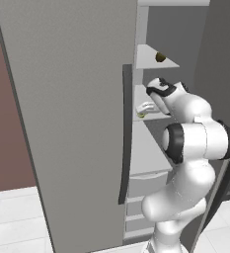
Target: Take the kiwi, cucumber, and lemon wedge from the freezer and place them in the bowl on the counter.
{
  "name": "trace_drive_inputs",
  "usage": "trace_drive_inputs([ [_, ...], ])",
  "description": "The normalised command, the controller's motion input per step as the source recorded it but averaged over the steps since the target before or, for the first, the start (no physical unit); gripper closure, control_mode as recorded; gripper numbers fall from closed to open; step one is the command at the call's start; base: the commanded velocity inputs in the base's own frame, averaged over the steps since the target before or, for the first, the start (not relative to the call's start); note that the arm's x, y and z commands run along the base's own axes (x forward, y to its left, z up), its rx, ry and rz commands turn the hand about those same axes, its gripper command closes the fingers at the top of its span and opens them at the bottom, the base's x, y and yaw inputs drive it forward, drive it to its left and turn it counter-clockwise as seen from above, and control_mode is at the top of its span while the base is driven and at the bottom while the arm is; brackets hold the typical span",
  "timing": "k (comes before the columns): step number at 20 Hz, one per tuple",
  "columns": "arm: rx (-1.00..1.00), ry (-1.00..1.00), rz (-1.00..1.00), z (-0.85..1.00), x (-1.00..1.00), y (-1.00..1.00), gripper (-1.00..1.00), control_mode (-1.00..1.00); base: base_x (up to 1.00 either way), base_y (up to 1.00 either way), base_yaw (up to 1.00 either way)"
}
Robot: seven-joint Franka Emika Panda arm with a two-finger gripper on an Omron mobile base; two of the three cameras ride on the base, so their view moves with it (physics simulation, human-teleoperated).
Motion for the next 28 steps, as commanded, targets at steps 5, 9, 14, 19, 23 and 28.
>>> trace_drive_inputs([
  [5, -0.03, -0.02, 0.0, 0.3, -0.71, -0.03, 1.0, -1.0, 0.0, 0.0, 0.0],
  [9, -0.05, -0.1, 0.0, 0.45, -0.86, 0.0, 1.0, -1.0, 0.0, 0.0, 0.0],
  [14, -0.06, -0.12, 0.0, 0.36, -0.86, 0.0, 1.0, -1.0, 0.0, 0.0, 0.0],
  [19, -0.11, -0.07, -0.03, 0.31, -0.83, 0.18, 1.0, -1.0, 0.0, 0.0, 0.0],
  [23, -0.14, 0.0, -0.14, 0.36, -0.7, 0.3, 1.0, -1.0, 0.0, 0.0, 0.0],
  [28, -0.1, 0.0, -0.14, 0.5, -0.61, 0.04, 1.0, -1.0, 0.0, 0.0, 0.0],
])
